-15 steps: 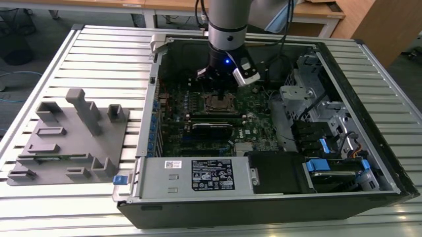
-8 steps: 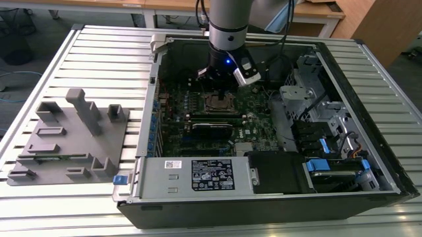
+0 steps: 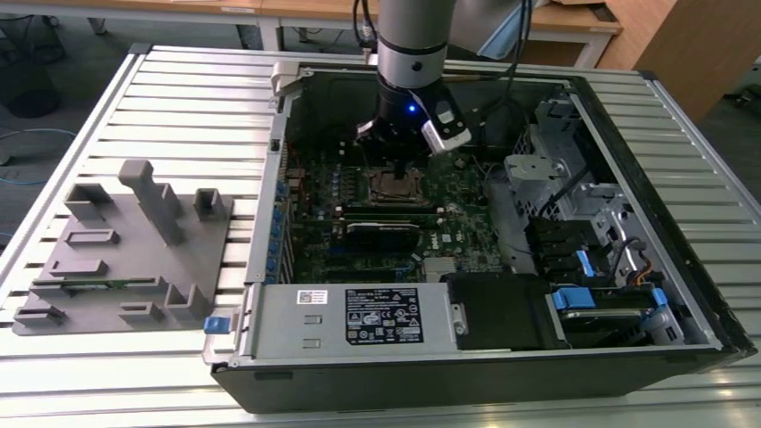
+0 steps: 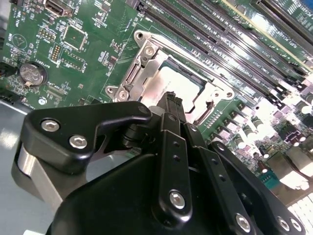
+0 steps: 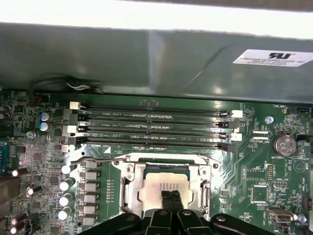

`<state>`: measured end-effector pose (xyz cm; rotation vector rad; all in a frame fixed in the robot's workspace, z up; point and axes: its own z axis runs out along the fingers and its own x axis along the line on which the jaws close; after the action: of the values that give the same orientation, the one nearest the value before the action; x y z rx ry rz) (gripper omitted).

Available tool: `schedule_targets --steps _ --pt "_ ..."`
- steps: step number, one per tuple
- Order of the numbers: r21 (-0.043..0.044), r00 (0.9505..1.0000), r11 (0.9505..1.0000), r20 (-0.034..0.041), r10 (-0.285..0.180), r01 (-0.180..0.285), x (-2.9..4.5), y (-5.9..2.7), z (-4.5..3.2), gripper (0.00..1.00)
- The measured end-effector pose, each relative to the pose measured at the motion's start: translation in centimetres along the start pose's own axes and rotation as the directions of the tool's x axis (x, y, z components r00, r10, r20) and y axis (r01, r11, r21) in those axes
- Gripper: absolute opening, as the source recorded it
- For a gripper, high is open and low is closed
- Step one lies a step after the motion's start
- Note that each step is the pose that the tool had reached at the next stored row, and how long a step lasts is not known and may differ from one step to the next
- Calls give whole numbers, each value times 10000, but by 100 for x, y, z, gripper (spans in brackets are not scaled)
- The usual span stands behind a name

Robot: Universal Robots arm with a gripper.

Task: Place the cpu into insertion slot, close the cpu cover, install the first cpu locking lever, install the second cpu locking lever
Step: 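Install the first cpu locking lever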

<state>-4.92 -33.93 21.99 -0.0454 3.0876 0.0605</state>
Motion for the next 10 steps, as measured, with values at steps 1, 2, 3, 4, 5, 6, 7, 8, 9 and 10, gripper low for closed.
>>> schedule_targets --steps 1,2,3,4,5,6,7,8,9,10 --pt "1 10000 10000 0 0 0 -1 1 -20 11" --pt "1 10000 10000 0 0 0 -2 1 -41 11" --pt "0 10000 10000 0 0 0 -3 2 -63 11" --pt "0 10000 10000 0 0 0 -4 3 -88 11" --pt "1 10000 10000 0 0 0 -6 4 -116 11" --pt "2 10000 10000 -1 0 0 -7 5 -147 11" --pt "0 10000 10000 0 0 0 -9 6 -174 11" --pt "1 10000 10000 -1 0 0 -10 7 -197 11" --pt "1 10000 10000 0 0 0 -12 8 -225 11" --pt "0 10000 10000 0 0 0 -13 9 -252 11"
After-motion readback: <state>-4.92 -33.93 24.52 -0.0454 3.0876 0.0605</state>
